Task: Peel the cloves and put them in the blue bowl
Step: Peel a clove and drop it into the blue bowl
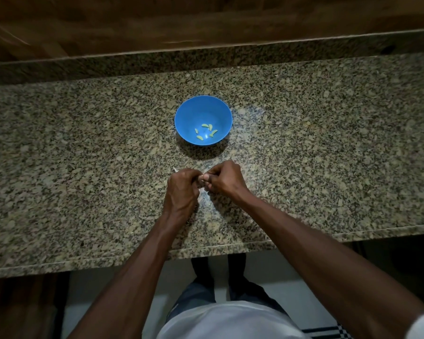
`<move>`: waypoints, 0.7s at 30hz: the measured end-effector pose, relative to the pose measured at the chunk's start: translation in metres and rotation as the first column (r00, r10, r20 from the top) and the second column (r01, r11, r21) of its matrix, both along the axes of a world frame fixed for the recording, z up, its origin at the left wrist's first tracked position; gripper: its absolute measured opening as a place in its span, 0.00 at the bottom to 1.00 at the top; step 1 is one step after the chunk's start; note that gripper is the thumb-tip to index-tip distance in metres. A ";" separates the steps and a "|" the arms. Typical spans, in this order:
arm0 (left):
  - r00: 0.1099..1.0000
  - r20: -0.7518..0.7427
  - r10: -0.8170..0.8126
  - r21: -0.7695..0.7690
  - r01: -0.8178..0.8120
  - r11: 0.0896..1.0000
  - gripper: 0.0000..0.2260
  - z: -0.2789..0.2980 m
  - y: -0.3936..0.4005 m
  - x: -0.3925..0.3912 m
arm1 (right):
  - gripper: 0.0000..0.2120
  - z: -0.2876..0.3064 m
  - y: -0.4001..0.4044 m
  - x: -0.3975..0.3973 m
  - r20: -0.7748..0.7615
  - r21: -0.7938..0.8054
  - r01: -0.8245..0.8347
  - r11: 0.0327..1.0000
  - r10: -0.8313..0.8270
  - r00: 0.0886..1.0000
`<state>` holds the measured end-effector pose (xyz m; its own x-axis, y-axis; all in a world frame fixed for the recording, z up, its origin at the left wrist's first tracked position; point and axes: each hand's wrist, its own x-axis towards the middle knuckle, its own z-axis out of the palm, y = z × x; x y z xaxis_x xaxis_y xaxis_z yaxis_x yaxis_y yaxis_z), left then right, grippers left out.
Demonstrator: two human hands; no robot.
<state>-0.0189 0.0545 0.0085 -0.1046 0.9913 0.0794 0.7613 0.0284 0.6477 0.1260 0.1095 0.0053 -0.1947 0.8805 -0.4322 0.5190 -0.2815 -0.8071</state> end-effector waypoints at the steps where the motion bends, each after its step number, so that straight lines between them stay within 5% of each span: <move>1: 1.000 0.003 0.005 -0.010 -0.005 1.000 0.09 0.000 0.000 -0.001 | 0.12 0.000 -0.001 -0.001 0.020 0.034 -0.011 0.999 0.011 1.000; 7: 0.997 0.034 0.076 -0.051 -0.074 0.996 0.07 0.002 0.004 -0.007 | 0.08 0.004 -0.001 -0.006 -0.016 0.058 0.001 0.998 0.000 1.000; 14: 0.896 0.306 0.321 -0.162 -0.283 0.945 0.04 0.003 0.004 -0.005 | 0.07 0.007 -0.005 -0.011 -0.167 -0.089 0.147 0.985 -0.160 0.973; 21: 0.854 0.394 0.339 -0.186 -0.287 0.940 0.04 0.005 0.003 -0.006 | 0.07 0.005 -0.006 -0.010 -0.208 -0.098 0.107 0.989 -0.126 0.970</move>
